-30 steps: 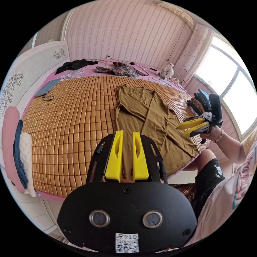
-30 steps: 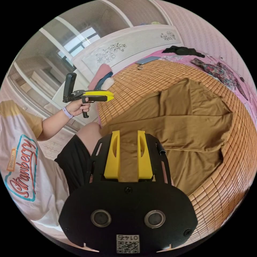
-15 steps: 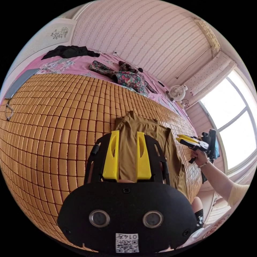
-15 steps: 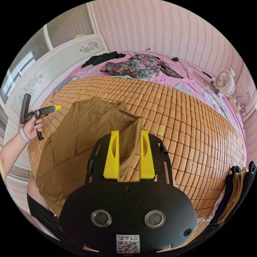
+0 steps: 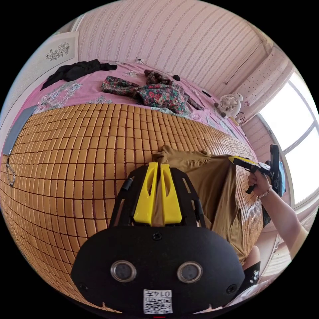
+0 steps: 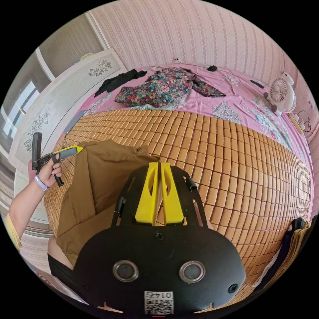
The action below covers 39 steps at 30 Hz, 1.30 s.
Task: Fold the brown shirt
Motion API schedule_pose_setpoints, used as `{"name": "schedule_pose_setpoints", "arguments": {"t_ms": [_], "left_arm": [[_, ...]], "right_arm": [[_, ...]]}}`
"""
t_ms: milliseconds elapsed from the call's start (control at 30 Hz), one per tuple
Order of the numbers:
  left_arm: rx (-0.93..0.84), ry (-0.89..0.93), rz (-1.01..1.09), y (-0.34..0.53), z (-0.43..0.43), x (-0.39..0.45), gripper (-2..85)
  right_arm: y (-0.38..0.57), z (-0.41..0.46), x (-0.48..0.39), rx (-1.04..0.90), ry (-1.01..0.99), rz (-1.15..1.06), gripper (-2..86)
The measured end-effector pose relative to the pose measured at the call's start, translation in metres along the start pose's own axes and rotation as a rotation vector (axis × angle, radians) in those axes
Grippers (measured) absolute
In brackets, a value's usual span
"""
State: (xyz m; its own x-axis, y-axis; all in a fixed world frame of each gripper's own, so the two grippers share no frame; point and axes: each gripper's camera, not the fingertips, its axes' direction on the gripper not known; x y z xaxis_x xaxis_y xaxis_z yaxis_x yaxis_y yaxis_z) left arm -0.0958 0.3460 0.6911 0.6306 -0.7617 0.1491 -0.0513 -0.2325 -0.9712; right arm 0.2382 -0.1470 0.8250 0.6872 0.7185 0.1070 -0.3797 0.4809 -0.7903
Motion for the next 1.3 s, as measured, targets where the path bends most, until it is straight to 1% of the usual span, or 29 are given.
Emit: {"name": "schedule_pose_setpoints", "arguments": {"t_ms": [33,133,233,333,400,433,467,500,533,567,600,667,733,833,933,1000,1033,1067,1133,1233,1267,1300], "left_arm": [[0.045,0.044,-0.008,-0.002,-0.012,0.000,-0.2],[0.104,0.206,0.014,0.000,-0.045,0.001,-0.6],[0.171,0.243,0.132,0.026,-0.090,0.012,-0.6],[0.193,0.278,0.226,0.083,-0.138,0.026,-0.6],[0.224,0.226,0.246,0.139,-0.162,0.035,-0.7],[0.219,0.209,0.196,0.181,-0.168,0.036,-0.7],[0.190,0.223,0.138,0.223,-0.167,0.033,-0.7],[0.166,0.239,0.107,0.244,-0.165,0.031,-0.7],[0.111,0.270,0.038,0.283,-0.160,0.027,-0.7],[0.086,0.297,-0.031,0.317,-0.157,0.024,-0.7],[0.076,0.305,-0.056,0.332,-0.156,0.024,-0.7],[0.002,0.274,-0.124,0.371,-0.154,0.029,-0.7],[-0.025,0.248,-0.103,0.381,-0.154,0.041,-0.7],[-0.030,0.172,0.005,0.375,-0.147,0.075,-0.7],[-0.037,0.153,0.164,0.359,-0.118,0.126,-0.7],[-0.060,0.078,0.212,0.349,-0.094,0.157,-0.7],[-0.030,-0.003,0.243,0.347,-0.079,0.178,-0.7],[0.003,-0.043,0.306,0.345,-0.065,0.199,-0.7],[-0.007,-0.055,0.341,0.344,-0.042,0.218,-0.7],[-0.117,-0.092,0.353,0.349,-0.005,0.232,-0.7],[-0.182,-0.122,0.357,0.354,0.007,0.234,-0.7],[-0.211,-0.130,0.355,0.357,0.012,0.235,-0.7]], "right_arm": [[-0.001,-0.008,0.000,0.019,-0.009,-0.003,0.3],[0.004,-0.050,-0.003,0.095,-0.104,-0.028,0.2],[0.027,-0.097,-0.014,0.134,-0.191,-0.130,0.2],[0.079,-0.146,-0.028,0.137,-0.300,-0.201,0.9],[0.151,-0.170,-0.038,0.159,-0.392,-0.214,2.0],[0.172,-0.170,-0.041,0.148,-0.421,-0.206,2.2],[0.212,-0.163,-0.046,0.083,-0.455,-0.183,2.7],[0.251,-0.151,-0.051,-0.002,-0.448,-0.140,3.3],[0.269,-0.144,-0.053,-0.047,-0.436,-0.115,3.5],[0.300,-0.133,-0.056,-0.136,-0.402,-0.053,4.0],[0.323,-0.129,-0.060,-0.175,-0.402,-0.001,3.8],[0.342,-0.129,-0.068,-0.189,-0.409,0.046,3.3],[0.344,-0.132,-0.080,-0.177,-0.405,0.045,2.9],[0.324,-0.130,-0.109,-0.187,-0.374,-0.079,2.2],[0.289,-0.119,-0.150,-0.201,-0.291,-0.273,1.6],[0.264,-0.104,-0.194,-0.182,-0.228,-0.546,1.2],[0.258,-0.096,-0.204,-0.210,-0.203,-0.606,1.1],[0.244,-0.079,-0.220,-0.270,-0.166,-0.692,0.8],[0.218,-0.060,-0.236,-0.295,-0.144,-0.739,0.5],[0.178,-0.024,-0.257,-0.376,-0.031,-0.744,0.3],[0.168,-0.006,-0.265,-0.418,0.030,-0.736,0.2],[0.163,0.015,-0.270,-0.492,0.058,-0.726,0.2]]}}
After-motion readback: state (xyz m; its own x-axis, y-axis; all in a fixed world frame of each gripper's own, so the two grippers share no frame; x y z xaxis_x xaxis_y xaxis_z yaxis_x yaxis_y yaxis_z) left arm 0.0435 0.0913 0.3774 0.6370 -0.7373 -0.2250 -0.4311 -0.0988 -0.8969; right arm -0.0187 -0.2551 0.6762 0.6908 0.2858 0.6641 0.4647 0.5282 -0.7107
